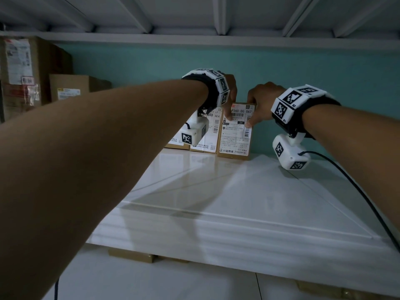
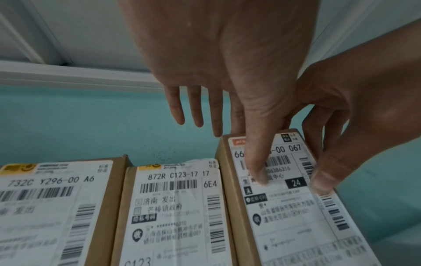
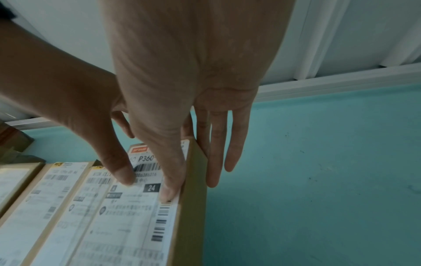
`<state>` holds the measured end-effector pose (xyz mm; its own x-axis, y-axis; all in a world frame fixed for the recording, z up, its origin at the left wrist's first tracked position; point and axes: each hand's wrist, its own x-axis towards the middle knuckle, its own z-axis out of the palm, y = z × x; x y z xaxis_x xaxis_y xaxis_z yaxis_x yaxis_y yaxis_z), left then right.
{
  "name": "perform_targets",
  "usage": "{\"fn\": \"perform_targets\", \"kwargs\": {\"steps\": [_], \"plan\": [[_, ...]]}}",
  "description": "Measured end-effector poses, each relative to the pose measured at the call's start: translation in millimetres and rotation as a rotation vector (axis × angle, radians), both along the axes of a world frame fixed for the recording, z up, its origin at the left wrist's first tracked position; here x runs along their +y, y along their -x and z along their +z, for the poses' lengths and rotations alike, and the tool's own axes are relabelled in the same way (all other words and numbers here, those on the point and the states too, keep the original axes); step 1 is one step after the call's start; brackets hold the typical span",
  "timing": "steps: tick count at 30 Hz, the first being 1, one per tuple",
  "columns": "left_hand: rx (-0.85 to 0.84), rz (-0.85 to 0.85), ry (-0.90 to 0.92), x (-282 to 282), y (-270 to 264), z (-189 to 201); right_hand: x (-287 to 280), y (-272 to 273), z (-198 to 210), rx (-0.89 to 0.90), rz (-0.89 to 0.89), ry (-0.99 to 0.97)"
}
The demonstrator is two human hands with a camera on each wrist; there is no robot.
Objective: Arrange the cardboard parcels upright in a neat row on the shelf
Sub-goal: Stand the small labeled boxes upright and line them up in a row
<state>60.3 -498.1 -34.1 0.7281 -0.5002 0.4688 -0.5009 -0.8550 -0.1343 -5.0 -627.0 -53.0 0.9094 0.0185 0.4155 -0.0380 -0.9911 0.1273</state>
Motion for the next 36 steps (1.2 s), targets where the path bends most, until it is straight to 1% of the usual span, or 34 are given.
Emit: {"fn": "perform_targets", "kwargs": {"steps": [8,15,22,25,29,36], "plan": [[-0.021,0.004,-0.026,-6,-14,2,-1,-9,-2,-0.018,-0.009,0.016],[-0.012,0.008,-0.001,-5,-22,-1,-2,-17,2,0.022,-0.001,0.007],[0.015,0.008,0.029,-6,-30,-4,-8,-30,-1,-0.006,-0.005,0.001],[0.002,0.011,0.019,-8,-35,-3,-11,-36,1,0.004,0.003,0.005],[0.040,0.007,0.016,-11,-40,-1,-14,-44,1,-0.016,-0.001,0.025],[0.048,-0.004,-0.034,-11,-45,0,-13,-49,0,-0.016,-0.016,0.014]]}}
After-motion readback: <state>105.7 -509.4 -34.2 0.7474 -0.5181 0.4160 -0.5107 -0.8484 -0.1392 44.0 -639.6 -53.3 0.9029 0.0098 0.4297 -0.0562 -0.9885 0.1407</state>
